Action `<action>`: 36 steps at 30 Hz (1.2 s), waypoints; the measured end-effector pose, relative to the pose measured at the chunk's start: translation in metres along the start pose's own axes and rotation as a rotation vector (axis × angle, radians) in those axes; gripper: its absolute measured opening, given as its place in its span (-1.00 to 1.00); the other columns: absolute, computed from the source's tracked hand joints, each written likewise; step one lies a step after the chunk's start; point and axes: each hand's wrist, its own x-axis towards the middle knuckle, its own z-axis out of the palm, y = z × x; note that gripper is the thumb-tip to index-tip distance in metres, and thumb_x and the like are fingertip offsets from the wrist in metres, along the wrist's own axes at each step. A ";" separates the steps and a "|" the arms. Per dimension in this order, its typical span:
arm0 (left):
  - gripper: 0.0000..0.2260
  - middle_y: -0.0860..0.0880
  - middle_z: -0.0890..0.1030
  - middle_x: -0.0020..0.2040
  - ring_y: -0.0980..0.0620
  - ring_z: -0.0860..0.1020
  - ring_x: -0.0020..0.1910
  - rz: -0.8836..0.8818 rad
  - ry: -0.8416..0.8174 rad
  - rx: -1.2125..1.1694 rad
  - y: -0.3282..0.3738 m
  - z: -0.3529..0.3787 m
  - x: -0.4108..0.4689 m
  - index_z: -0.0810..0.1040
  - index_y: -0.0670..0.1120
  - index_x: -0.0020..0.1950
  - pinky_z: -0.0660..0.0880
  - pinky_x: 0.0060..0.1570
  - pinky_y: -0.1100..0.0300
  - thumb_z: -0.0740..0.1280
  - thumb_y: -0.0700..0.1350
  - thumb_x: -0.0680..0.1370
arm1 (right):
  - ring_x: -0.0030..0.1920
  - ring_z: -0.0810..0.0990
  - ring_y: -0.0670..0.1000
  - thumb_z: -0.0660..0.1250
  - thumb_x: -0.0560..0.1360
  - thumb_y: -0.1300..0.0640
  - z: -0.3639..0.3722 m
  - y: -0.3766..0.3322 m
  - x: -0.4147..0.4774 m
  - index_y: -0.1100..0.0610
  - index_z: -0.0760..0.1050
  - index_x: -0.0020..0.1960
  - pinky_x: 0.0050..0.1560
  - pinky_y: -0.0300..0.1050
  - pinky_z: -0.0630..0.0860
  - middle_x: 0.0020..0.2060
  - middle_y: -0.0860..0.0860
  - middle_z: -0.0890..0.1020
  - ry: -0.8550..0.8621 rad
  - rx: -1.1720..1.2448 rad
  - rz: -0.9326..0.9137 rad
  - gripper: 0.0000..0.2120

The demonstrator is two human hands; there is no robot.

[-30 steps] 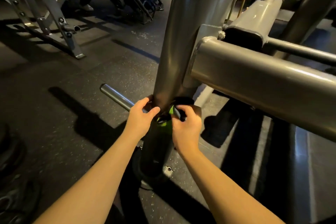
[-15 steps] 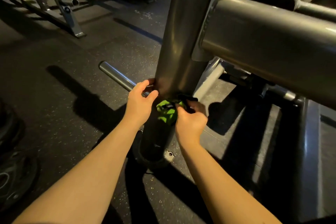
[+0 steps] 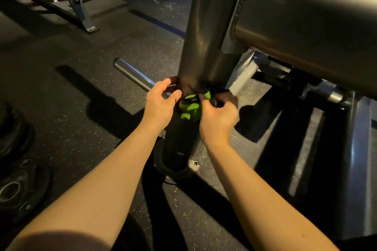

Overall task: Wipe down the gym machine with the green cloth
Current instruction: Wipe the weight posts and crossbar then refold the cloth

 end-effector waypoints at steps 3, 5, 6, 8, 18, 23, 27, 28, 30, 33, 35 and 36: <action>-0.72 0.11 0.59 0.17 0.25 0.52 0.17 0.018 -0.005 0.002 -0.001 -0.002 -0.001 0.58 0.05 0.33 0.38 0.03 0.48 0.38 -0.08 0.62 | -0.09 0.57 -0.20 0.50 0.46 0.28 0.001 0.034 -0.021 0.11 0.58 -0.07 -0.15 -0.48 0.46 -0.08 0.01 0.58 -0.072 -0.068 0.138 -0.85; -0.74 0.12 0.59 0.13 0.31 0.52 0.12 0.004 0.012 -0.006 -0.002 -0.002 -0.001 0.59 0.03 0.31 0.39 -0.04 0.52 0.39 -0.07 0.62 | -0.12 0.57 -0.16 0.53 0.44 0.26 -0.001 0.032 -0.015 0.11 0.58 -0.10 -0.16 -0.44 0.46 -0.13 -0.04 0.58 -0.060 -0.090 0.169 -0.86; -0.75 0.14 0.58 0.10 0.37 0.51 0.08 -0.003 0.017 -0.008 -0.002 -0.002 -0.001 0.59 0.02 0.29 0.39 -0.06 0.55 0.39 -0.06 0.61 | -0.15 0.58 -0.22 0.54 0.43 0.26 -0.002 0.026 -0.007 0.11 0.59 -0.10 -0.17 -0.46 0.44 -0.17 -0.08 0.58 -0.039 -0.074 0.148 -0.85; -0.77 0.16 0.57 0.07 0.40 0.50 0.04 -0.001 0.020 -0.005 -0.001 -0.001 -0.001 0.59 0.02 0.27 0.35 -0.12 0.65 0.39 -0.06 0.62 | -0.22 0.56 -0.33 0.56 0.40 0.28 -0.008 0.003 0.009 0.10 0.62 -0.13 -0.17 -0.48 0.43 -0.23 -0.15 0.59 -0.008 -0.016 0.048 -0.84; -0.75 0.09 0.62 0.12 0.22 0.54 0.12 -0.013 0.020 0.005 -0.006 -0.001 -0.001 0.60 0.04 0.29 0.38 -0.02 0.45 0.38 -0.01 0.61 | -0.20 0.62 -0.12 0.56 0.37 0.32 -0.007 0.058 -0.020 0.12 0.62 -0.19 -0.11 -0.23 0.52 -0.25 -0.07 0.62 -0.086 -0.061 0.162 -0.84; -0.77 0.09 0.61 0.13 0.24 0.54 0.09 -0.038 0.028 -0.006 -0.004 0.001 -0.001 0.60 0.04 0.28 0.40 -0.13 0.54 0.37 -0.01 0.62 | -0.24 0.63 -0.14 0.60 0.35 0.23 -0.006 0.014 0.012 0.12 0.67 -0.16 -0.10 -0.21 0.58 -0.25 -0.03 0.68 -0.045 -0.019 0.052 -0.87; -0.81 0.08 0.61 0.15 0.19 0.54 0.13 -0.060 0.035 -0.019 -0.004 0.002 0.000 0.58 0.08 0.24 0.36 -0.04 0.44 0.37 -0.03 0.63 | -0.22 0.63 -0.21 0.56 0.44 0.16 -0.007 -0.015 0.023 0.00 0.62 -0.21 -0.11 -0.34 0.57 -0.29 -0.13 0.65 -0.053 -0.023 -0.102 -0.86; -0.82 0.08 0.61 0.15 0.18 0.54 0.15 -0.064 0.029 -0.013 -0.005 0.002 0.000 0.57 0.08 0.23 0.36 -0.02 0.43 0.37 -0.03 0.62 | -0.24 0.60 -0.28 0.54 0.46 0.18 -0.006 -0.008 0.018 -0.03 0.58 -0.23 -0.15 -0.43 0.51 -0.32 -0.16 0.61 -0.062 -0.045 -0.071 -0.80; -0.85 0.08 0.60 0.15 0.16 0.54 0.15 -0.069 0.023 0.003 -0.005 0.002 0.000 0.57 0.10 0.19 0.37 -0.02 0.41 0.37 -0.01 0.62 | -0.25 0.57 -0.30 0.52 0.47 0.20 -0.001 0.016 -0.002 -0.04 0.52 -0.27 -0.11 -0.41 0.52 -0.33 -0.15 0.58 -0.129 -0.105 0.048 -0.74; -0.84 0.07 0.62 0.13 0.13 0.55 0.15 -0.084 0.015 0.016 -0.010 0.002 0.000 0.58 0.07 0.16 0.44 0.05 0.30 0.36 0.06 0.62 | -0.11 0.61 -0.05 0.52 0.45 0.19 0.005 0.057 -0.029 -0.01 0.51 -0.25 0.11 0.02 0.60 -0.17 -0.02 0.61 -0.185 -0.181 0.156 -0.77; -0.77 0.06 0.64 0.13 0.13 0.57 0.14 -0.107 0.008 -0.008 -0.012 0.002 -0.002 0.61 0.03 0.20 0.47 0.07 0.26 0.36 0.08 0.61 | -0.06 0.60 0.05 0.55 0.42 0.18 0.009 0.062 -0.030 -0.01 0.50 -0.25 0.13 0.07 0.59 -0.10 0.03 0.60 -0.153 -0.210 0.161 -0.76; -0.76 0.07 0.64 0.12 0.15 0.57 0.13 -0.121 0.002 -0.015 -0.012 0.002 -0.002 0.61 0.02 0.22 0.46 0.03 0.29 0.36 0.08 0.61 | -0.08 0.59 0.03 0.56 0.41 0.19 0.008 0.058 -0.028 0.02 0.51 -0.23 0.11 0.02 0.59 -0.12 0.02 0.59 -0.138 -0.208 0.189 -0.78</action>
